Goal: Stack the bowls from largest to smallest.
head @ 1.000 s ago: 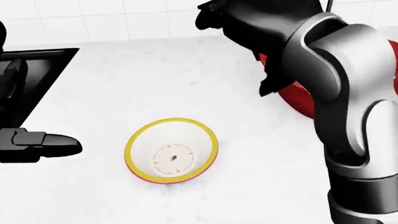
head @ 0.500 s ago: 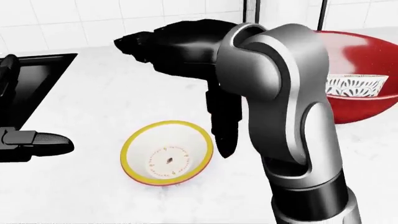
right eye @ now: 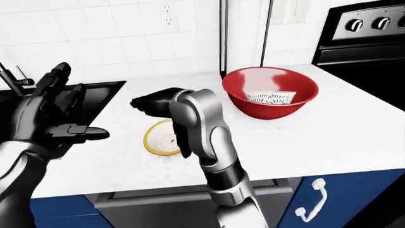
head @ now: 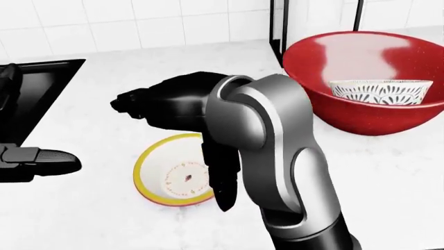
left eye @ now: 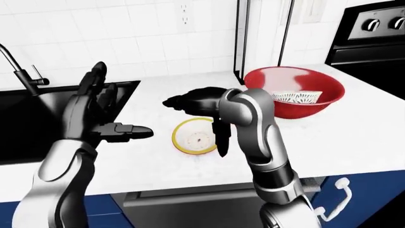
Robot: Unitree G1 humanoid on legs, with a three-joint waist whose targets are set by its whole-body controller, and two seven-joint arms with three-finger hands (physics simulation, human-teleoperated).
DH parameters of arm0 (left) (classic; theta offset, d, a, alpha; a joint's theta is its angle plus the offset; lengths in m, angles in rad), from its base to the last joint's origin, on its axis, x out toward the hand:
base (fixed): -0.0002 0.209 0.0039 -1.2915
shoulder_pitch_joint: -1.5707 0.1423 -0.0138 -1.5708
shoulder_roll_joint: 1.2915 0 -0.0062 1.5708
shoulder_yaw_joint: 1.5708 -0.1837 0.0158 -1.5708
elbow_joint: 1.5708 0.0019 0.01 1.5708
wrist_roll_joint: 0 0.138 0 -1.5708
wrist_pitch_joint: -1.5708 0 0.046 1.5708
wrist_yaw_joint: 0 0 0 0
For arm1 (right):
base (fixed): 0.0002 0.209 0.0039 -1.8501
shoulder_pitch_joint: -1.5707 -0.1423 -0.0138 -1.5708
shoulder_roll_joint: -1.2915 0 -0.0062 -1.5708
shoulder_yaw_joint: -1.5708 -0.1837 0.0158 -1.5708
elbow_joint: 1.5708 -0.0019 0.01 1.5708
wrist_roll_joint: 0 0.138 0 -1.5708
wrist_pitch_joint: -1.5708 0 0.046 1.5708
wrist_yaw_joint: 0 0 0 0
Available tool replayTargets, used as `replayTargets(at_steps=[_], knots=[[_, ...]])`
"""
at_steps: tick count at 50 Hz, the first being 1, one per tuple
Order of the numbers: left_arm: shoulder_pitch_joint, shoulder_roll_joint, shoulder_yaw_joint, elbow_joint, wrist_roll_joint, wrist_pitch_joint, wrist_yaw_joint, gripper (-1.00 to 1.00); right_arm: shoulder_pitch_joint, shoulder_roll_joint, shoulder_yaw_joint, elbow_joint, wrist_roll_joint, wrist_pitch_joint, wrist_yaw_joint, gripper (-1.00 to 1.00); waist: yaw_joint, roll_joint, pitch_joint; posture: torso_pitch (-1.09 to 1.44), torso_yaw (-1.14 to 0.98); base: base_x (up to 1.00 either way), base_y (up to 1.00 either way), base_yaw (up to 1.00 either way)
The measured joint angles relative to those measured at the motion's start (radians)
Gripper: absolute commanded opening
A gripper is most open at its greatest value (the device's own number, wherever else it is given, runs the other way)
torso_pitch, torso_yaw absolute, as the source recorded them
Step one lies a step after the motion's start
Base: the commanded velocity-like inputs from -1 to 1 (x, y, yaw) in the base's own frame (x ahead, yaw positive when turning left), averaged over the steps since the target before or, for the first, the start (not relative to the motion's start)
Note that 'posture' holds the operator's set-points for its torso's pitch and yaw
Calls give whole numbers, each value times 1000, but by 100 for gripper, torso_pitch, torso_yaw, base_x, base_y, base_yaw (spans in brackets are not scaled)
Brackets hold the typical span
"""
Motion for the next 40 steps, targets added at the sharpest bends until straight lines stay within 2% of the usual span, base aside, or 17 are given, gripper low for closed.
replayTargets(at_steps=[11, 17, 31, 40], knots=[[7, -4, 0, 15, 8, -20, -6, 100, 45, 12, 9, 87, -24, -43, -62, 79, 1, 1, -4, -29, 0, 0, 0, 0], [10, -3, 3, 13, 7, -22, -8, 100, 52, 9, 9, 127, -33, -59, -92, 66, 2, 1, -6, -29, 0, 0, 0, 0], [21, -7, 5, 17, 9, -34, -12, 100, 109, 13, 25, 191, -70, -103, -145, 60, 2, 1, -9, -29, 0, 0, 0, 0], [24, -8, 7, 12, 9, -31, -13, 100, 107, 12, 18, 209, -85, -121, -173, 29, 3, 0, -11, -29, 0, 0, 0, 0]])
